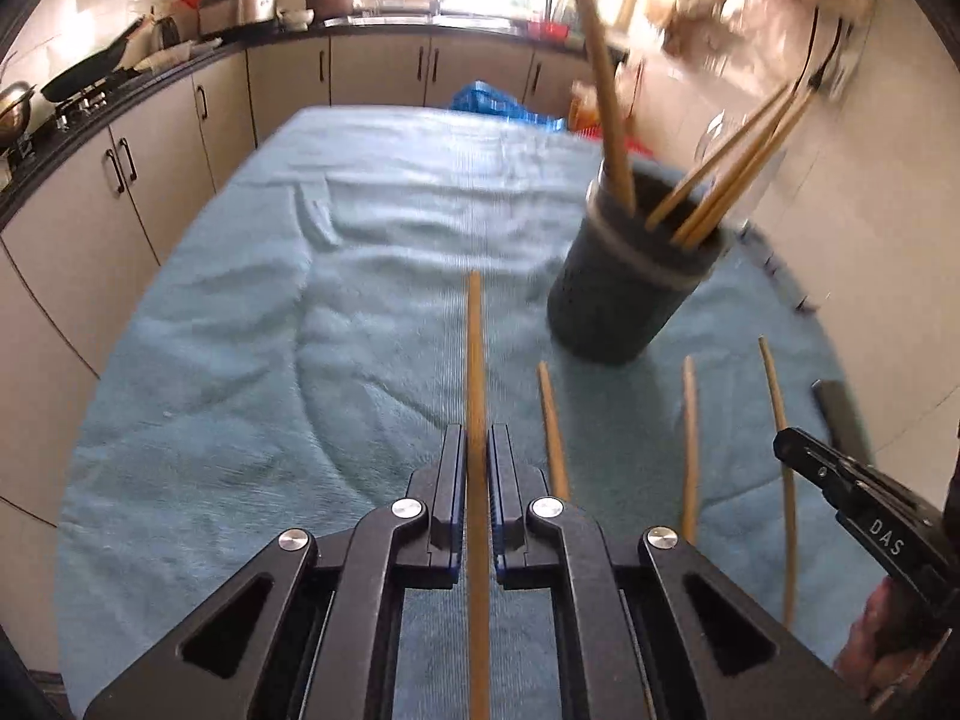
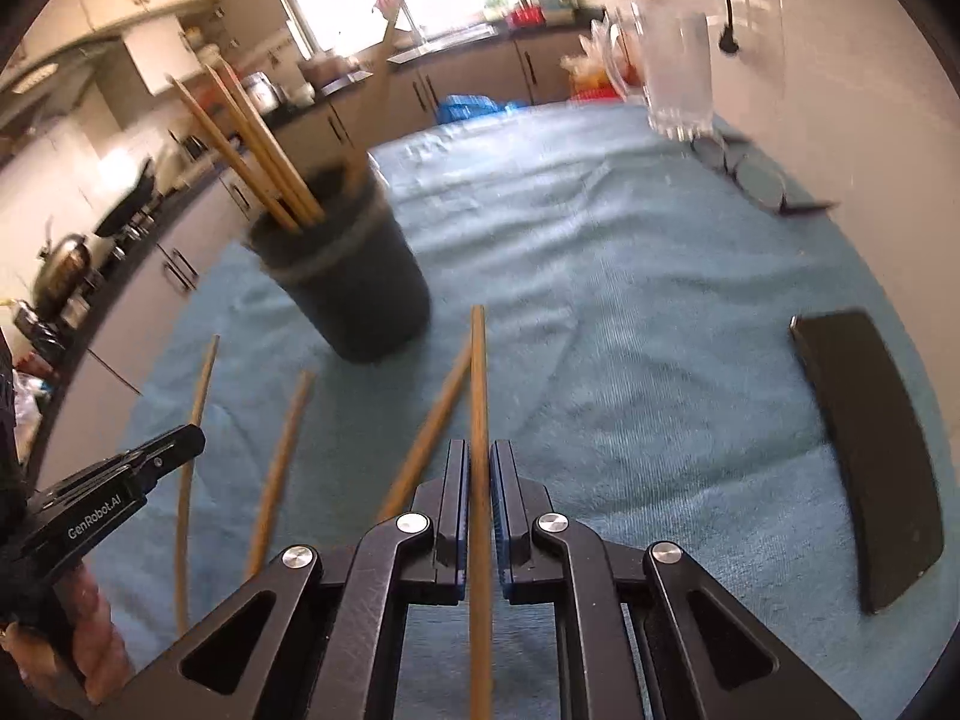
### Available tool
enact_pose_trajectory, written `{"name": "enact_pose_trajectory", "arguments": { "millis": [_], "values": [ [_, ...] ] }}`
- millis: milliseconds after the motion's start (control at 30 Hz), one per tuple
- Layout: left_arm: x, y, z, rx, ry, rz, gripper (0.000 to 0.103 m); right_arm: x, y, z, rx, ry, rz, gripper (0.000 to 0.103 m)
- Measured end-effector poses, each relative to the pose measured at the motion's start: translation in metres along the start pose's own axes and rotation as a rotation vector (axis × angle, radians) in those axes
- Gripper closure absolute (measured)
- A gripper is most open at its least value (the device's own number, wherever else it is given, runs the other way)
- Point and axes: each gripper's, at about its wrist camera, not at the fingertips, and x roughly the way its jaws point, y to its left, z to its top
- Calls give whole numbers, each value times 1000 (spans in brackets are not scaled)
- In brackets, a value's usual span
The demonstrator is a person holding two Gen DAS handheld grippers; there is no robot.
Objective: Organize utensils
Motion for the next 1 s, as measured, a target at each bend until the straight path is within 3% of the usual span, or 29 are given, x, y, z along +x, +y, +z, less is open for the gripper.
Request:
{"name": "enact_pose_trajectory", "arguments": {
  "millis": [167,433,1000],
  "values": [
    [-45,2,3,-11,-100,-16,96,-37,11,4,-13,-121,39,95],
    [-85,1,6,-9,-184,-46,96,-80,22,6,-21,-260,94,95],
    [-99,2,5,-18,-207,-58,96,-100,16,6,11,-312,114,95]
  ]
}}
